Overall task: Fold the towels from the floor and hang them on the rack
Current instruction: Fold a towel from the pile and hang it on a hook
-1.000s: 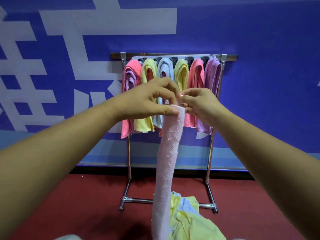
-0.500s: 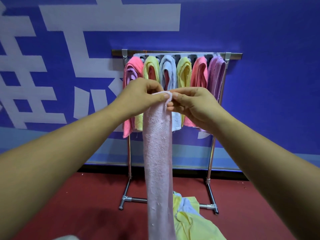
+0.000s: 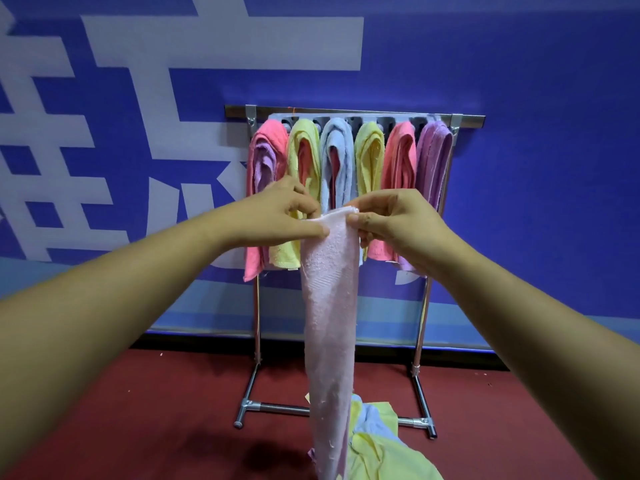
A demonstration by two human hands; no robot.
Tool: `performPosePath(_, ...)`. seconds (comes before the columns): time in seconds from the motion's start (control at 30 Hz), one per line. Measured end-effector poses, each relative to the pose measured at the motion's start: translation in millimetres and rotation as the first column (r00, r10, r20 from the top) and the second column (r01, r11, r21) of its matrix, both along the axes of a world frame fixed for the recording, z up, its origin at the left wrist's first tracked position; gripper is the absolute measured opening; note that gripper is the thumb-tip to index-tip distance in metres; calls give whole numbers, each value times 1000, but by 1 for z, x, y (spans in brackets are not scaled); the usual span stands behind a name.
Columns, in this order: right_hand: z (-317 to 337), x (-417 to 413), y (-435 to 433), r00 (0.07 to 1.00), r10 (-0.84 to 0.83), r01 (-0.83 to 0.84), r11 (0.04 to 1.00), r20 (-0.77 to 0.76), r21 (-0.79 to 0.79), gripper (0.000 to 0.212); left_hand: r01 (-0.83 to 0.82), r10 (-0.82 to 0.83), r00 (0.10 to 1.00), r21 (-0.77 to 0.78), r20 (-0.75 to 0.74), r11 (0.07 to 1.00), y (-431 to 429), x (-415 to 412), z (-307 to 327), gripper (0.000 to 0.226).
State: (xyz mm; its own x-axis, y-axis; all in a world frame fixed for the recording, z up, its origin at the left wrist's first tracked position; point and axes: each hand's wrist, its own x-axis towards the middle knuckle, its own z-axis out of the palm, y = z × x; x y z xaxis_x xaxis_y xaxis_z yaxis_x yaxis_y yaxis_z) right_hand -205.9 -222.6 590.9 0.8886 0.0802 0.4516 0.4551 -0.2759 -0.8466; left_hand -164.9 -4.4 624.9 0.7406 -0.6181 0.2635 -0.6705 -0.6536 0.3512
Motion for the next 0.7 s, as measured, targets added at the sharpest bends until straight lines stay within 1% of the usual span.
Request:
performPosePath(0.07, -4, -1, -1, 999, -34, 34, 998, 3, -49, 11, -11, 13, 997, -30, 77, 999, -1, 0, -4, 34)
performPosePath(0.13, -7, 0, 1, 998, -62, 61, 998, -4, -33, 11, -14, 18, 998, -67, 56, 998, -2, -2, -6, 36)
performPosePath(0.27, -8, 3, 0, 998, -62, 64, 995, -27, 83, 9, 65, -82, 991, -157, -108, 985, -5, -5, -9, 24)
performPosePath(0.4, -4, 5, -3, 998, -63, 64, 995, -15, 75, 7, 58, -71, 995, -167, -72, 984, -2, -1, -9, 16)
performPosePath(0.47, -4, 6, -2, 998, -68, 68, 995, -11, 73, 6, 73, -83, 995, -148, -61, 986, -2, -1, -9, 10)
performPosePath(0.53, -3, 6, -2, 996, -87, 88, 994, -11, 69, 7, 72, -83, 994, -146, -66, 987, -3, -3, -7, 5)
performPosePath(0.57, -3, 6, -3, 994, -111, 111, 993, -1, 37, 6, 64, -79, 993, -174, -82, 983, -3, -3, -5, 12)
performPosePath(0.6, -3, 5, -4, 989, -144, 145, 989, 28, -41, 5, 46, -69, 992, -216, -103, 975, -4, -2, -4, 19)
performPosePath(0.63, -2, 4, -5, 981, -179, 189, 970, 74, -152, 8, 20, -51, 992, -263, -111, 965, -4, -1, -3, 25)
performPosePath(0.67, -1, 3, -4, 973, -200, 224, 942, 117, -249, 11, -13, -18, 995, -303, -99, 953, -4, 0, -3, 28)
performPosePath(0.7, -1, 3, -2, 967, -209, 244, 924, 147, -294, 14, -48, 24, 997, -337, -75, 940, -5, 1, -5, 29)
